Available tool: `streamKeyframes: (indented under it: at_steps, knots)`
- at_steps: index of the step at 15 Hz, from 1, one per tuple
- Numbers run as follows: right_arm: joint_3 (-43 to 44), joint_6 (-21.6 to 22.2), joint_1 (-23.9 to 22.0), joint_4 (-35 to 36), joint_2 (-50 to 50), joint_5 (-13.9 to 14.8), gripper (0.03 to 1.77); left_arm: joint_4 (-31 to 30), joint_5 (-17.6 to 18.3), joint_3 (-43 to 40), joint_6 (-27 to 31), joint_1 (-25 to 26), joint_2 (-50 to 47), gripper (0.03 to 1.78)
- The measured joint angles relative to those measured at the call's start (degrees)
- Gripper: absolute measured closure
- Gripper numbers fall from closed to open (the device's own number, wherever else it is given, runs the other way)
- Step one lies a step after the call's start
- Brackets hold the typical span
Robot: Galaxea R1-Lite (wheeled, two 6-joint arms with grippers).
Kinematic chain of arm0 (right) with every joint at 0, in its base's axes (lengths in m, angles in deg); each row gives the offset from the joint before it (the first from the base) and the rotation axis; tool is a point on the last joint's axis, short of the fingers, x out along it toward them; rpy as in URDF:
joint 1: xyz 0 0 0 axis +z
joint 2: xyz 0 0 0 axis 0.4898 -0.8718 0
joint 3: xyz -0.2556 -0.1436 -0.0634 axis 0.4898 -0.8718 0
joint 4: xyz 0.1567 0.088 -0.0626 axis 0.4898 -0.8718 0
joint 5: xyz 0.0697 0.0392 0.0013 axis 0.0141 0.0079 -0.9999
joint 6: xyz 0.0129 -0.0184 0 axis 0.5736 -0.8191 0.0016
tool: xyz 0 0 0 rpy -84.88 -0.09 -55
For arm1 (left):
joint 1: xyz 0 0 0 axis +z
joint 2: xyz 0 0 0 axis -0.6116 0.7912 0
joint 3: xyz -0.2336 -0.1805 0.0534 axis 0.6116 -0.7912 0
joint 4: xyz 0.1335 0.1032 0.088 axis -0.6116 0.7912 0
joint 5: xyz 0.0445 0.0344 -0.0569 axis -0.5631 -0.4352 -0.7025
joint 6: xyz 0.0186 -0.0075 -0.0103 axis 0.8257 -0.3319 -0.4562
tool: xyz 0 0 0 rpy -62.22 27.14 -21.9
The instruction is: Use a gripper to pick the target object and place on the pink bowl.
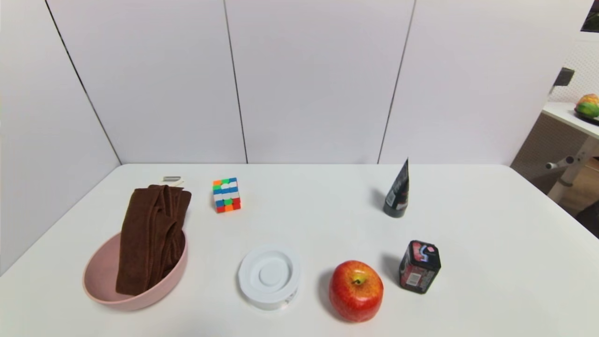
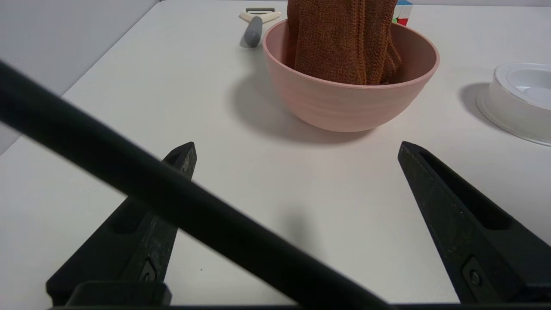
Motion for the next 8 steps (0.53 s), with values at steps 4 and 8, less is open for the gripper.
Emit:
streamKeyframes:
  at_steps: [4, 8]
  knots:
    - [0.0, 0.04, 0.02, 0.0, 0.0, 0.09, 0.09, 0.02, 0.0, 0.0, -0.02, 0.0, 0.0, 0.12]
    - [0.0, 0.06, 0.02, -0.07, 0.0, 0.06, 0.09, 0.0, 0.0, 0.0, -0.06, 0.0, 0.0, 0.12]
